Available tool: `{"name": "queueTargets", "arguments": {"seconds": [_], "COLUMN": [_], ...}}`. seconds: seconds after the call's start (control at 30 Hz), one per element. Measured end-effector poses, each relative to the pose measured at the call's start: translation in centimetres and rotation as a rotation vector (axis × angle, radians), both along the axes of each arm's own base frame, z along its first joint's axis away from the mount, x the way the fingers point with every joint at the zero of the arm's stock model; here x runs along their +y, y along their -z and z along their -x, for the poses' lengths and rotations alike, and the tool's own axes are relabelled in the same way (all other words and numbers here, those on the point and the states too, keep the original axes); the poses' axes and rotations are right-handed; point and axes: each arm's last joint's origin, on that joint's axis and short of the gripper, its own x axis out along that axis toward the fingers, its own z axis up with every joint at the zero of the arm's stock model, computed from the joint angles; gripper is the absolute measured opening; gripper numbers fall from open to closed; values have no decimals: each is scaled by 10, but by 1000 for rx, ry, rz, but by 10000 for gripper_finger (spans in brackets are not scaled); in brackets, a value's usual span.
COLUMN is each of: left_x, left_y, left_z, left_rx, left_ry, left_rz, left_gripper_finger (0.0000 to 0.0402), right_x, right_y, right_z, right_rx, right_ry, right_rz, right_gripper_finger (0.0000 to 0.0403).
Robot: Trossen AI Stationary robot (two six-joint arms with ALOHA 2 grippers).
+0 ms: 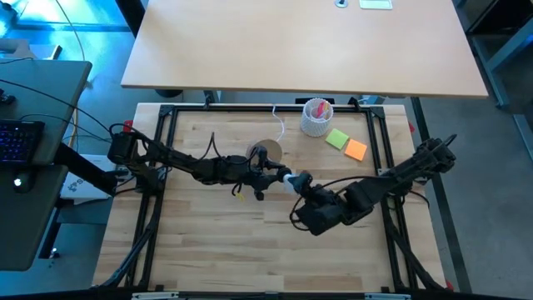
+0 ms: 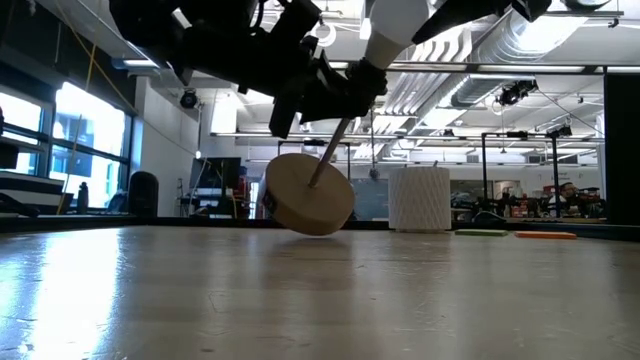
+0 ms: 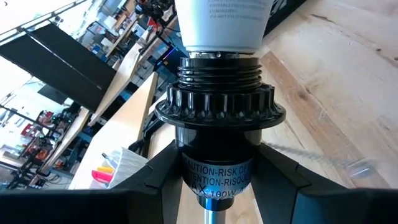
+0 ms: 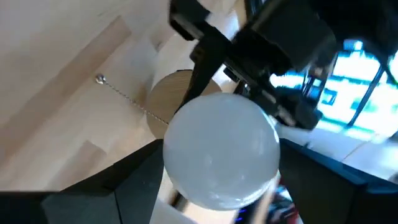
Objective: Screw lightbulb
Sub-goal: Insert the light bulb into the lamp
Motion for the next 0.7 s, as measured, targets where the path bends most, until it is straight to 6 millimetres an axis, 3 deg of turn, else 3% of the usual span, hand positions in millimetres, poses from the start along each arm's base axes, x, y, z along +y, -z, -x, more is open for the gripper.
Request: {"name": "queueTargets", "arguments": {"seconds": [0.23,0.57,0.7], "left_x": [1,5,5], "left_y": [-1,-2,-2], "left_z": [0,1,1], "left_rx": [-10,-18,-19], "left_ry": [-39,-170,-201], "left_rz": [-18,-37,-39], "left_gripper_finger": [143,143,143], "right_x": [-10,-15,-13], "right_y": [0,-3,-3], "right_z": [-4,-8,-7], "right_rx": [-203,-672,-742], "right_ry": [248,685,745], "right_rz": [-243,-717,-790], "right_gripper_finger": [302,302,302]}}
